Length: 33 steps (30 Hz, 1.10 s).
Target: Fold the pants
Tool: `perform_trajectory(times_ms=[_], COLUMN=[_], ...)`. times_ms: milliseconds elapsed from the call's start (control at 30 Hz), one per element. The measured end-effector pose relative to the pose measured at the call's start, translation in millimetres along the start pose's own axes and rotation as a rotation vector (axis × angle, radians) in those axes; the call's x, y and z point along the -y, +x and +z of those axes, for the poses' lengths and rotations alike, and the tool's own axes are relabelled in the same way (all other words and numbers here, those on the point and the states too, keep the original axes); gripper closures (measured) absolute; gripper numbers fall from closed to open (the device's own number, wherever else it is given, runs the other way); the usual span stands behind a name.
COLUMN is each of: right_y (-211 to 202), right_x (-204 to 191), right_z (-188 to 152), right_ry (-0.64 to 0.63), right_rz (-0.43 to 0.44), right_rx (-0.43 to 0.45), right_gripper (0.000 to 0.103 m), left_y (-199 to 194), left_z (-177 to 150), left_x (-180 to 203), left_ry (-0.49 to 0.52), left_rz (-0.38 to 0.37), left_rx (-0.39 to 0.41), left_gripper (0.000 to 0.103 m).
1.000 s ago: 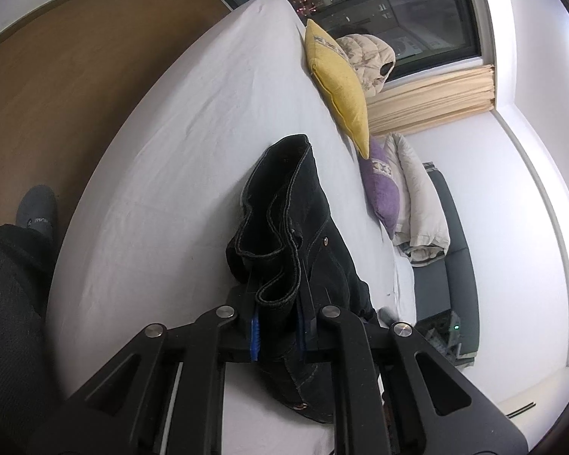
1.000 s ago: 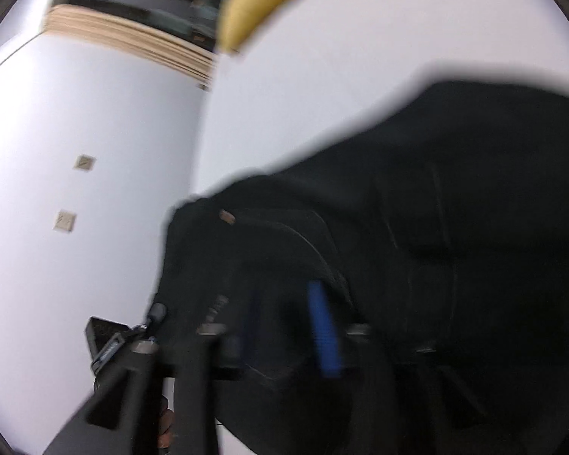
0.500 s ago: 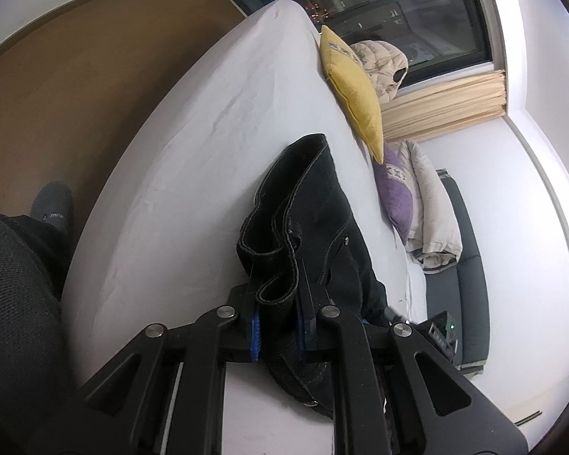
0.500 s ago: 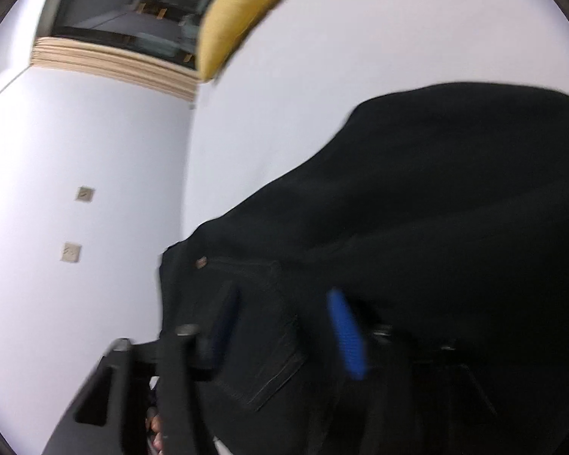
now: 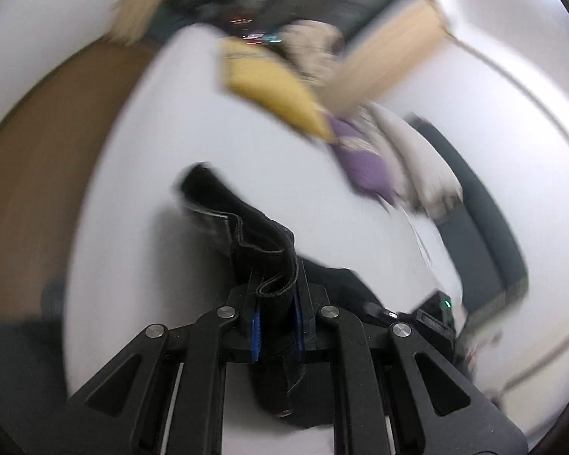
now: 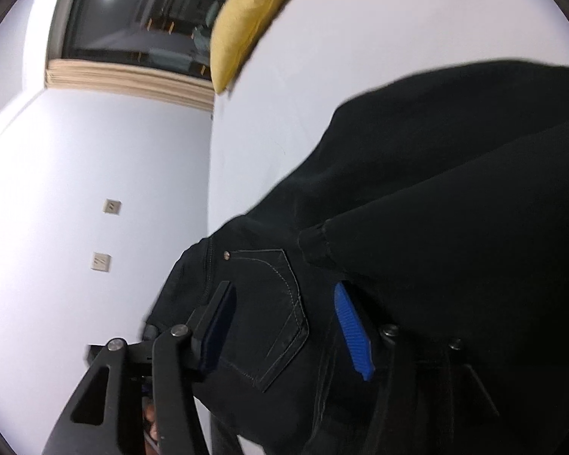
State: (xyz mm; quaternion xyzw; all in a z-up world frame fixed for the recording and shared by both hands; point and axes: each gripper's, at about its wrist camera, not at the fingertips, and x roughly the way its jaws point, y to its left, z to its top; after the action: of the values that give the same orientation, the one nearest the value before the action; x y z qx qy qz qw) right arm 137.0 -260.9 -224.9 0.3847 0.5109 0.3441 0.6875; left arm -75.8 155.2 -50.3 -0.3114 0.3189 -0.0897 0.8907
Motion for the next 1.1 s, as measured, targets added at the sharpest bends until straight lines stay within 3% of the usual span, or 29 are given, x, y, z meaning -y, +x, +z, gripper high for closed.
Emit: perform_trajectory(times_ms=[133,233,333,467,633,700,767,833,933,1100], right_y=[-43,-78,-106,-114,-95,-80,-65,-63,-83,-122], right_x=[16,21,29,39,39,34,30,31,40,40], right_z=[1,4,11,22,30,33,36,40,40,37], right_ry=[0.045,0.034,0.018,0.014,-0.009,-0.047,-0.078,-0.105,-0.125,-0.169], right_rz=[0.116,0.18,0.2,0.171,0.14,0.061,0.0,-0.037,-0.07,-0.111], right_rx=[0.035,0.06,0.076,0.067,-0.001,-0.055,-0.092,-0.104,-0.08,-0.02], right_gripper=[0.024,0.01,0.003,0.002,0.002,0.004,0.017,0.064,0.077,0.081], left_y=[51,102,135,153,161,160,160,162,157,162], left_z=[-17,-61,-104,-148,-175,-182,-187,-192,-200,-214], left_x=[100,150,172,186,197,203,216,227,238,259], left_ry=[0.243,0.367,0.433,0.554,0.685,0.732,0.774,0.807,0.84,0.887], left_rz=[-0.103,-0.138,-0.143,-0.116,-0.06,-0.045,-0.038,-0.035,-0.054,-0.103], left_rx=[-0.119,-0.237,-0.333,-0.399,-0.408,-0.399,-0.39,-0.383,-0.372,-0.368], left_gripper=[0.093,0.093,0.093,0.093,0.092,0.092,0.092,0.092,0.092,0.092])
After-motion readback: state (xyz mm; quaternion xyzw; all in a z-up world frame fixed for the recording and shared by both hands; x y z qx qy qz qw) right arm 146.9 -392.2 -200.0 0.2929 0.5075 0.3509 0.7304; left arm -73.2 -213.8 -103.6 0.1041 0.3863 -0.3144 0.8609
